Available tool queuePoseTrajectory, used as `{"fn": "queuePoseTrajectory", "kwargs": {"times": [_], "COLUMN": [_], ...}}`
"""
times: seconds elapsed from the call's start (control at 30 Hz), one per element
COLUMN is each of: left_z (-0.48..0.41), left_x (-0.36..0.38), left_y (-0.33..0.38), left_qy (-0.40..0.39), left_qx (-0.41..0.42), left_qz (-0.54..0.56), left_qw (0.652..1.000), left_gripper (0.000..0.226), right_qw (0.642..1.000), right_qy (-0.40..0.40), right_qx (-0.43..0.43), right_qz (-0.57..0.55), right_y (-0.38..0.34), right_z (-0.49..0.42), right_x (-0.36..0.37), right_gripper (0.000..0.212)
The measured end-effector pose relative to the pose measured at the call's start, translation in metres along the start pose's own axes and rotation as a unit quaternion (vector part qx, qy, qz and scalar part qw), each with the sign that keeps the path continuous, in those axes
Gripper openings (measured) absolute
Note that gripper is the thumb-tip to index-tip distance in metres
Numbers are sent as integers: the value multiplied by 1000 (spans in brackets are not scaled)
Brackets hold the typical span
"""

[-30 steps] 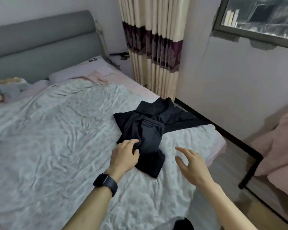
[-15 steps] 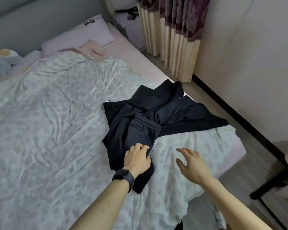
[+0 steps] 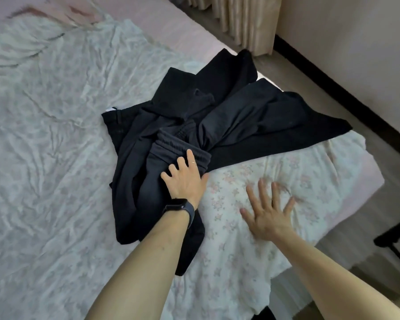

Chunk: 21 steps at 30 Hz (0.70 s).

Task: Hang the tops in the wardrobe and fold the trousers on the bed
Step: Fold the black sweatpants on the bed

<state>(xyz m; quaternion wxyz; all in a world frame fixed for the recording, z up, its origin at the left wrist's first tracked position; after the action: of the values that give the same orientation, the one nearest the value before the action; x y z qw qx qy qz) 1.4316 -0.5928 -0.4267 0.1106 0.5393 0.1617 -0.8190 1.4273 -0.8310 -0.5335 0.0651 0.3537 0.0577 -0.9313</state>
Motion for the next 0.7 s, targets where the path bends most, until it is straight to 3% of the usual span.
{"fn": "queuePoseTrajectory", "kwargs": {"times": [0.13,0.23,0.3,0.4,0.47,0.57,0.63,0.7], "left_z": [-1,26,49,96,125,175,209,253], "left_x": [-13,-49,-76,-136,-171,-230,-265,-292], "left_y": [-13,-27,-43,-87,-111,-155,-183,-216], "left_qy": [0,38,63,77,60,69,89,119], "left_qx": [-6,-38,-40,-49,-29,5,24,43], "left_qz": [166,344,411,519,570,617,631,631], "left_qw": [986,937,908,850,819,784,770,765], "left_gripper": [48,37,30,24,28,33,32,38], "right_qw": [992,986,990,985,959,892,866,878], "right_qy": [-113,-157,-142,-59,6,83,78,54], "right_qx": [7,9,-1,-8,-62,-144,-189,-223], "right_qz": [54,60,23,-163,-275,-421,-455,-419], "right_y": [-9,-6,-11,-33,-56,-92,-112,-137], "right_z": [-8,7,23,74,115,178,214,253], "right_x": [-11,-48,-75,-119,-146,-191,-217,-229], "right_gripper": [79,77,65,88,100,112,120,123]}}
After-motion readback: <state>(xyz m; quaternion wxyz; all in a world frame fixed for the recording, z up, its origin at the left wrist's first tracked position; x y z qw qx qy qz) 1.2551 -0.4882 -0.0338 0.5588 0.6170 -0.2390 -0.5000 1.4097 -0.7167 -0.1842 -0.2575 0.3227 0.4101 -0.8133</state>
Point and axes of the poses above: each hand's wrist, its own z-axis away from the middle knuckle, its own x-axis out of the palm, y = z × x, the point moved 4 cm from there along -z, towards the middle knuckle, and after that the axes turned 12 degrees about x, right-handed, at the moved point
